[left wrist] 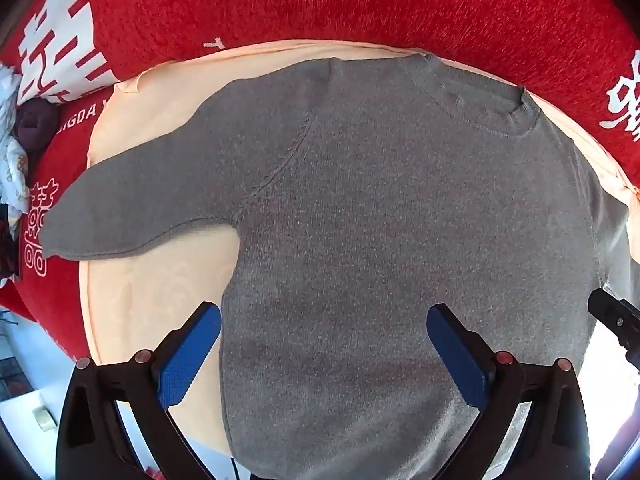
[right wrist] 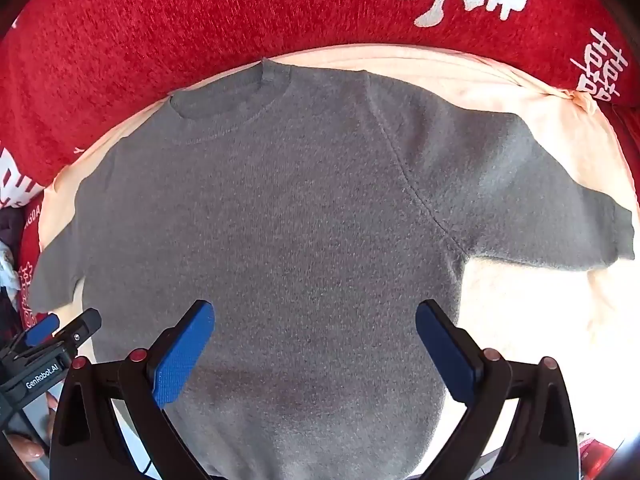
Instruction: Fold small clothes
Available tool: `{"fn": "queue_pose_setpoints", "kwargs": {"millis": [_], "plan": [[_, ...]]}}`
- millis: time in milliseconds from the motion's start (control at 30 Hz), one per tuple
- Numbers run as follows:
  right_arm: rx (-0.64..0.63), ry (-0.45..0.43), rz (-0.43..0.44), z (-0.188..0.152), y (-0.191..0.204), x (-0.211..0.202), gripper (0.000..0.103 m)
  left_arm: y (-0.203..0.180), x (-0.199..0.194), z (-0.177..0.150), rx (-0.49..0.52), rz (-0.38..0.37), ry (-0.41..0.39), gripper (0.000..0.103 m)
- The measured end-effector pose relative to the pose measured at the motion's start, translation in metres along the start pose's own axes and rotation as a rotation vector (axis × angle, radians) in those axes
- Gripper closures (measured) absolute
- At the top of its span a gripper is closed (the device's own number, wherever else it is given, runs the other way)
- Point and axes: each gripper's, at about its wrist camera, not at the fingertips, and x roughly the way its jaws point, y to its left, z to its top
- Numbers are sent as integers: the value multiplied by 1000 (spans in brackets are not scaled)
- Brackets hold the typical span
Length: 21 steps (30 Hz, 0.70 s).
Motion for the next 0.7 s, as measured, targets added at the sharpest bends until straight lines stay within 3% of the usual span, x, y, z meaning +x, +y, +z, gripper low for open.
{"fn": "queue_pose_setpoints", "kwargs": {"millis": [700], "plan": [[-44, 5, 23, 7, 0, 1, 2, -3, -17, 2, -6, 25, 5, 0]]}}
